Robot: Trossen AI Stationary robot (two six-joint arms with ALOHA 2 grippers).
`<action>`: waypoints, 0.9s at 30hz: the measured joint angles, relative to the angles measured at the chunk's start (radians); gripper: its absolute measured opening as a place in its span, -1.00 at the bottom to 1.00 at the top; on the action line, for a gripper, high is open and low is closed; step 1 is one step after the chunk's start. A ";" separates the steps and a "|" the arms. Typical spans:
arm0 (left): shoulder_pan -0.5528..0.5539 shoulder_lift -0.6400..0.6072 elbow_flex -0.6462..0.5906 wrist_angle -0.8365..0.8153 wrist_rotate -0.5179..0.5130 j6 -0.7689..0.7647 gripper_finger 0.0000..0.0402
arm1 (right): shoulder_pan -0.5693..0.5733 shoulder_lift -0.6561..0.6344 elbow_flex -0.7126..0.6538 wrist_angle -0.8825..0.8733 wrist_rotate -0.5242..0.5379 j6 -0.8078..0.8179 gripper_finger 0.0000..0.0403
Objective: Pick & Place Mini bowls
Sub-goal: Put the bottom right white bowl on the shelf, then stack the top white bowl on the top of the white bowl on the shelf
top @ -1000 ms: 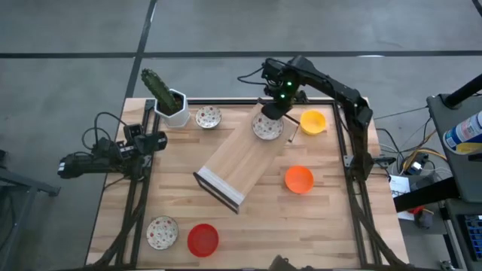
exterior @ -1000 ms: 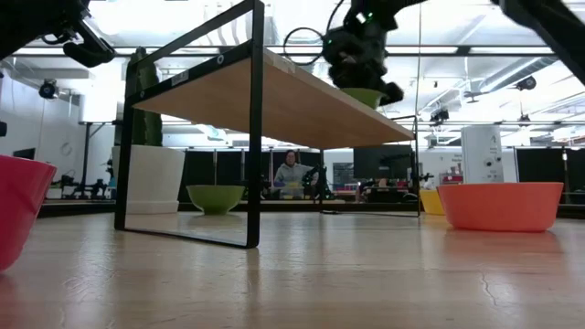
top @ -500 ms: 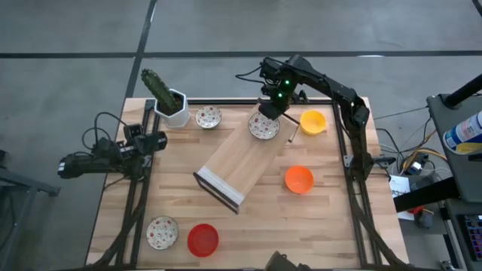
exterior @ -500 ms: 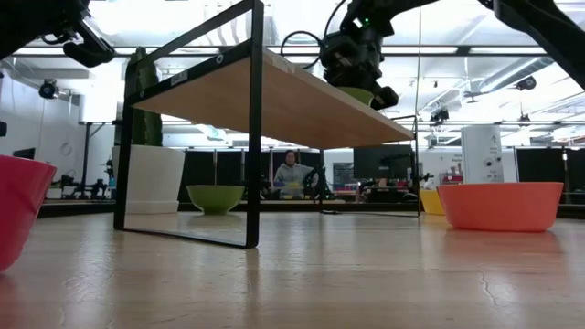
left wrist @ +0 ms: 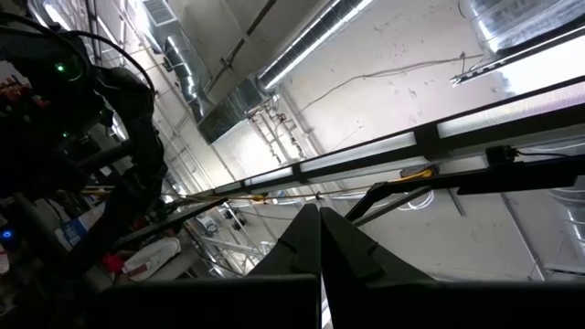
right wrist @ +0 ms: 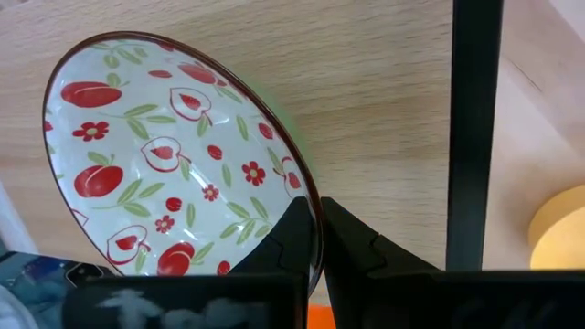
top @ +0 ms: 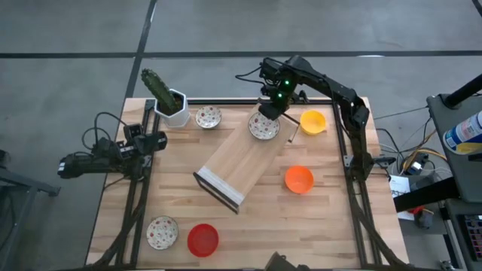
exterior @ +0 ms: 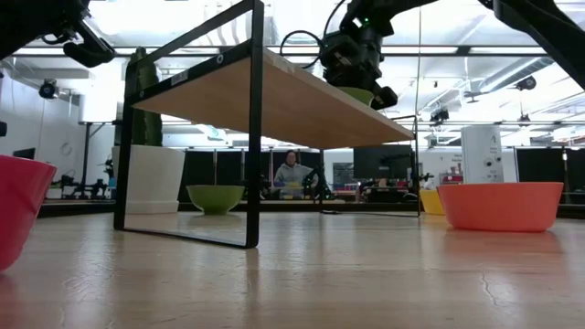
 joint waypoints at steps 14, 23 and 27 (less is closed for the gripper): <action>0.000 0.000 0.000 0.000 0.000 0.012 -1.00 | 0.025 -0.006 0.000 0.000 0.048 -0.015 -0.58; 0.000 0.000 0.000 -0.001 -0.010 -0.040 -1.00 | 0.025 -0.072 0.000 0.000 0.046 0.008 -0.20; 0.001 0.000 0.000 -0.004 -0.035 -0.059 -0.96 | 0.025 -0.143 0.000 0.001 0.046 0.047 -0.13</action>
